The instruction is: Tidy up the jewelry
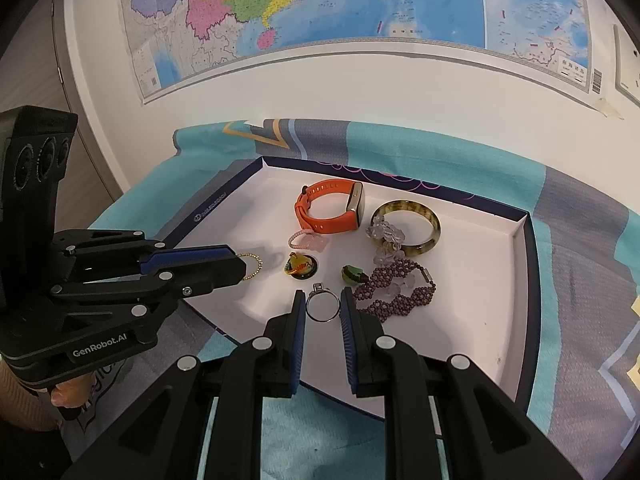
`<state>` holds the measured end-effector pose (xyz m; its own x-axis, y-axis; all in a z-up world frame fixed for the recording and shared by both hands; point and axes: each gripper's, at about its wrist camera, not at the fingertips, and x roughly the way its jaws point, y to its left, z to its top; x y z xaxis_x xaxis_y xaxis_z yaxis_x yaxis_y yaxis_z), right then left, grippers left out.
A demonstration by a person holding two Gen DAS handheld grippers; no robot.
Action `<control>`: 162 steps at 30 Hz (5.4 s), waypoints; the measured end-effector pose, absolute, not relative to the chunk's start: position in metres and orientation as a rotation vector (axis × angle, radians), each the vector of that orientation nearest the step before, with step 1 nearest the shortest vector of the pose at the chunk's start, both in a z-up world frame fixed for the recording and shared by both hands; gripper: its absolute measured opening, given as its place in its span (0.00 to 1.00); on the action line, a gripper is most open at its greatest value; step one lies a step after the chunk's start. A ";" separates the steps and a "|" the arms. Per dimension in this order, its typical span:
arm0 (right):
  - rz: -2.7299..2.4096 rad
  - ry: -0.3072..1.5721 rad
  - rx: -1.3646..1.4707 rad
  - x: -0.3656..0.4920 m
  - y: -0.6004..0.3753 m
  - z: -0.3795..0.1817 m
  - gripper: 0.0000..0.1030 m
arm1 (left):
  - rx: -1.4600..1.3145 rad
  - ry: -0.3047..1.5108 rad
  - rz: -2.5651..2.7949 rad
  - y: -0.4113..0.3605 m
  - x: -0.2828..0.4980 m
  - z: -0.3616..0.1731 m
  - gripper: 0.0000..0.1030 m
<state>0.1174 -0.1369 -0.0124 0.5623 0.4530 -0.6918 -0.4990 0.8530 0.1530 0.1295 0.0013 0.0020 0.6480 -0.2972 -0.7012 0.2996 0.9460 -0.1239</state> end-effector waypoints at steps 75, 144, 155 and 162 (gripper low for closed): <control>0.510 0.843 -0.099 0.141 -0.122 -0.031 0.16 | -0.033 0.883 -0.323 -0.001 0.151 -0.025 0.19; 0.413 0.736 -0.057 0.018 -0.150 -0.024 0.93 | -0.025 0.745 -0.042 0.024 0.029 0.003 0.95; 0.413 0.741 -0.046 0.017 -0.152 -0.025 0.93 | -0.019 0.746 -0.041 0.023 0.029 0.003 0.95; 0.412 0.744 -0.047 0.018 -0.153 -0.027 0.93 | -0.013 0.758 -0.045 0.020 0.030 0.002 0.95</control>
